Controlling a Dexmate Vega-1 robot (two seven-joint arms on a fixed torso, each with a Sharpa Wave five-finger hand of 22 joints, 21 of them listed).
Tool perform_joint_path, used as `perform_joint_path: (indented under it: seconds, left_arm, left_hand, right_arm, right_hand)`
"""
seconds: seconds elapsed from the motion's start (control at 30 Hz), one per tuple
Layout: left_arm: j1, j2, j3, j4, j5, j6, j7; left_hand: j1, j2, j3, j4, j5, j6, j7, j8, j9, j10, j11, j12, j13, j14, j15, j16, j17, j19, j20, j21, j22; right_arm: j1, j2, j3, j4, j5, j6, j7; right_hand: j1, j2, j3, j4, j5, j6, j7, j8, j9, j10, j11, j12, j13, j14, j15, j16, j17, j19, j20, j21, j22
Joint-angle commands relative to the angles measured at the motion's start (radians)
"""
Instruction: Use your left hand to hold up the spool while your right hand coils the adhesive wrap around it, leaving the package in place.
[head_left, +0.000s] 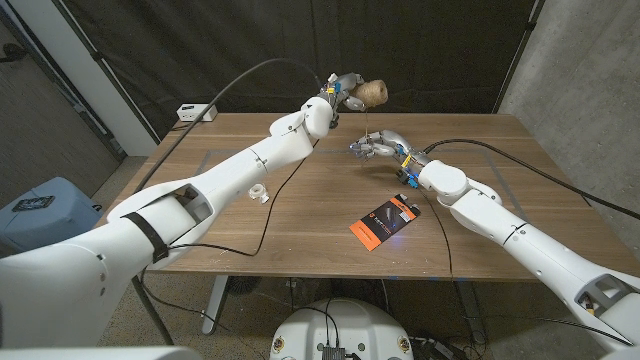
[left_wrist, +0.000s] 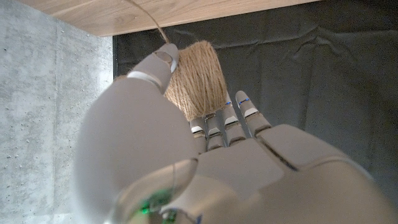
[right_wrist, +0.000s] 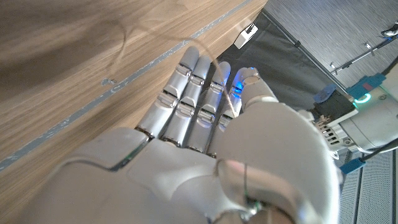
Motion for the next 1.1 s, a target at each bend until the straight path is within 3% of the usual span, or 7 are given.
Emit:
perform_joint_path:
  seconds: [0.03, 0.77, 1.1]
  left_arm:
    - [-0.036, 0.013, 0.029, -0.017, 0.014, 0.049, -0.078]
    - [-0.086, 0.020, 0.065, 0.002, 0.026, 0.052, -0.184]
    - [-0.104, 0.014, 0.076, 0.024, 0.025, 0.051, -0.218]
  left_hand:
    - [-0.023, 0.048, 0.008, 0.006, 0.010, 0.034, 0.041, 0.022, 0.075, 0.005, 0.007, 0.007, 0.040, -0.002, 0.008, 0.007, 0.004, -0.003, 0.002, -0.001, 0.002]
    - [-0.027, 0.054, -0.003, 0.010, 0.017, 0.037, 0.048, 0.014, 0.073, 0.004, 0.014, 0.007, 0.044, -0.011, 0.019, 0.025, 0.018, -0.011, 0.007, -0.001, 0.006]
    - [-0.029, 0.057, -0.005, 0.011, 0.021, 0.040, 0.048, 0.012, 0.072, 0.004, 0.013, 0.007, 0.045, -0.012, 0.020, 0.029, 0.021, -0.012, 0.008, 0.001, 0.007]
  right_arm:
    - [-0.010, -0.010, 0.008, -0.027, -0.004, 0.018, 0.000]
    - [-0.012, -0.039, 0.022, -0.058, -0.011, 0.052, 0.032]
    - [-0.025, -0.061, 0.039, -0.089, -0.008, 0.065, 0.042]
  right_hand:
    - [0.014, 0.001, 0.005, -0.002, 0.002, 0.006, 0.000, 0.000, 0.001, 0.009, 0.000, -0.003, -0.001, 0.013, -0.132, -0.003, 0.002, 0.011, -0.060, 0.005, 0.001]
    - [0.012, 0.005, 0.003, 0.002, 0.001, 0.003, 0.001, -0.007, 0.001, 0.009, 0.002, -0.010, -0.002, 0.017, -0.130, -0.011, 0.004, 0.009, -0.059, 0.007, 0.002]
    - [-0.002, 0.018, 0.004, 0.015, 0.002, -0.002, 0.003, -0.013, 0.001, 0.002, 0.002, -0.017, -0.002, 0.019, -0.126, -0.020, 0.002, 0.005, -0.059, 0.008, 0.002]
